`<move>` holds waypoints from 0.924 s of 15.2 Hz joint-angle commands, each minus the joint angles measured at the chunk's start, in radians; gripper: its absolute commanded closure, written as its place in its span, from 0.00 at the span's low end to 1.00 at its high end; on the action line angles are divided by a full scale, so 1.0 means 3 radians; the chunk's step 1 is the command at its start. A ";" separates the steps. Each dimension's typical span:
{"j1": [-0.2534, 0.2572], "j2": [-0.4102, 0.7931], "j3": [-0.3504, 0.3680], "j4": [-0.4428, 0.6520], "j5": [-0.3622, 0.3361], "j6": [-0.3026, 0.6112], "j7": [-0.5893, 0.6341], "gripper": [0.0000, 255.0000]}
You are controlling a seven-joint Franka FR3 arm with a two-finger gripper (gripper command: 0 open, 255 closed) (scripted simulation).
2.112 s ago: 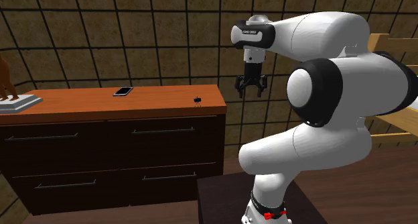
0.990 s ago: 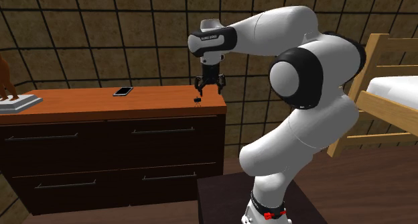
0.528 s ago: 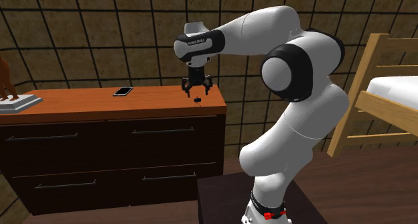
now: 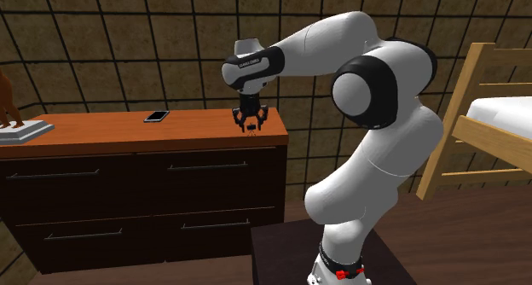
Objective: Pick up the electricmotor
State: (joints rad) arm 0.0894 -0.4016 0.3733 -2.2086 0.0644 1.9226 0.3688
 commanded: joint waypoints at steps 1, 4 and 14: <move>-0.0002 0.0003 -0.0002 -0.0020 -0.0009 0.0006 0.0000 1.00; 0.0003 -0.0004 0.0005 -0.0010 -0.0006 -0.0010 0.0010 1.00; -0.0013 -0.0002 -0.0020 0.0204 -0.0016 -0.0223 -0.0013 1.00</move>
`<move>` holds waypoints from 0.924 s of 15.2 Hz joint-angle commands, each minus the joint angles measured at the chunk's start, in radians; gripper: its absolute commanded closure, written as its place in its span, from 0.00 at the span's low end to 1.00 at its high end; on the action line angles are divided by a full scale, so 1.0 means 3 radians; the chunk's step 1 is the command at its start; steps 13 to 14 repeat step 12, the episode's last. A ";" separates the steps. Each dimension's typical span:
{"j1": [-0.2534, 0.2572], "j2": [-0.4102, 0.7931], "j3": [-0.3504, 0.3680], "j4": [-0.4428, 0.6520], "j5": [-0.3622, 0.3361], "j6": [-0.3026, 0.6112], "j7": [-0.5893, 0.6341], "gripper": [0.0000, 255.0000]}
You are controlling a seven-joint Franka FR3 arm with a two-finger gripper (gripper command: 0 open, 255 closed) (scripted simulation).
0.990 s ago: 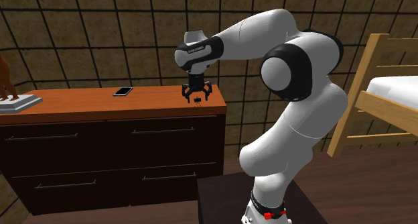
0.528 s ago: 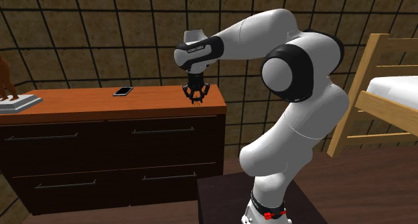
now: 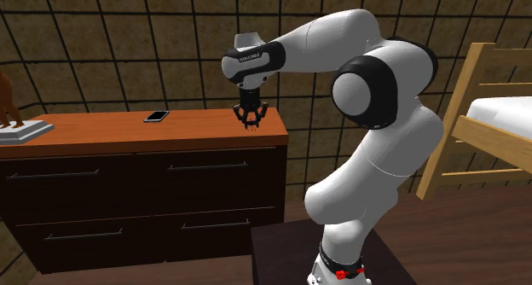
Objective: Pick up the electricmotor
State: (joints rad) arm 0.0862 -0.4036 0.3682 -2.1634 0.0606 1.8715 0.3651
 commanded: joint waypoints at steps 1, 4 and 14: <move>-0.0004 0.0005 -0.0006 0.0099 -0.0005 -0.0097 -0.0003 1.00; -0.0010 0.0012 -0.0016 0.0239 -0.0012 -0.0230 -0.0008 1.00; -0.0024 0.0048 -0.0030 0.0546 -0.0030 -0.0502 -0.0014 1.00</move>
